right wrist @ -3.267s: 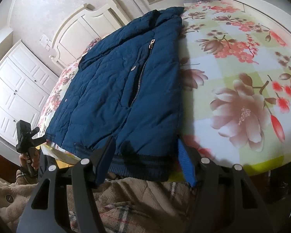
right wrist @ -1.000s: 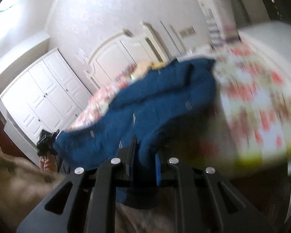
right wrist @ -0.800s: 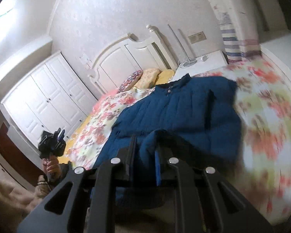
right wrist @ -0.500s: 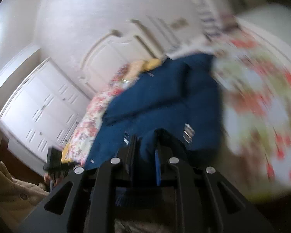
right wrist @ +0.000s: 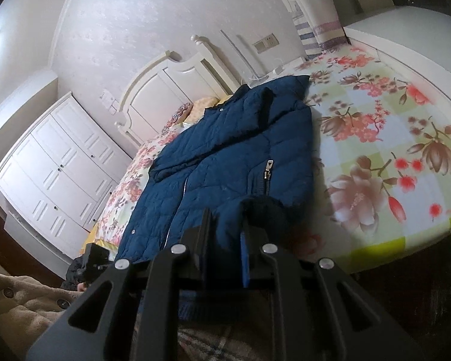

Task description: Fold large clothes

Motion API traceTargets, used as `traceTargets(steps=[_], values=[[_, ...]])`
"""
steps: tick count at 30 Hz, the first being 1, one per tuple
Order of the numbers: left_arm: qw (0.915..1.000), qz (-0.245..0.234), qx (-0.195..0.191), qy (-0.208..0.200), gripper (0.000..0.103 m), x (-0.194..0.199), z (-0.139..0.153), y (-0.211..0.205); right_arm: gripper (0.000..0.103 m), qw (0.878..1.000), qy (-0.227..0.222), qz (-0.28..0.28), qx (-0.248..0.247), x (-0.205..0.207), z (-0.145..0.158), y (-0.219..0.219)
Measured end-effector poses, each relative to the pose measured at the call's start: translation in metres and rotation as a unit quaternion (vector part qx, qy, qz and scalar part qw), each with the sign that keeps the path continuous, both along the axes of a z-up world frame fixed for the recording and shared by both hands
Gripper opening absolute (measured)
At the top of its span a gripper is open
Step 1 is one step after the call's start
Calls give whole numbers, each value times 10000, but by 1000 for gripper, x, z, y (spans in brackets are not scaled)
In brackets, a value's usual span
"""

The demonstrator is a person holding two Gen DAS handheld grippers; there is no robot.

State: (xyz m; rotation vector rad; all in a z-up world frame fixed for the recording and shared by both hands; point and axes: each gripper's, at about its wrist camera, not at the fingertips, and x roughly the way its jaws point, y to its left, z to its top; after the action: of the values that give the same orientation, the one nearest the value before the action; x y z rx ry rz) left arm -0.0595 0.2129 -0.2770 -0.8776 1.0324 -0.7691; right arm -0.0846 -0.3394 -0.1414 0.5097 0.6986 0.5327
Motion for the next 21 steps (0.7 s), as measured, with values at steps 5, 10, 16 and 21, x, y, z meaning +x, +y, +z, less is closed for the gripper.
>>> traceTargets(steps=[5,10,16,21], values=[[9914,184,-632,-1128,24,-12,42,-9,16,10000,-84,-10,-24,-15,2,0],[9661,732,-1203,-2164,16,-5,114,2,16,9995,-292,-81,129,-3,9,-2],[9503,1156,-2039,-2051,16,120,160,19,16,9967,-713,-371,77,82,58,-2],[9609,1522,-1942,-1256,19,246,155,32,16,9973,-69,-725,10,213,68,3]])
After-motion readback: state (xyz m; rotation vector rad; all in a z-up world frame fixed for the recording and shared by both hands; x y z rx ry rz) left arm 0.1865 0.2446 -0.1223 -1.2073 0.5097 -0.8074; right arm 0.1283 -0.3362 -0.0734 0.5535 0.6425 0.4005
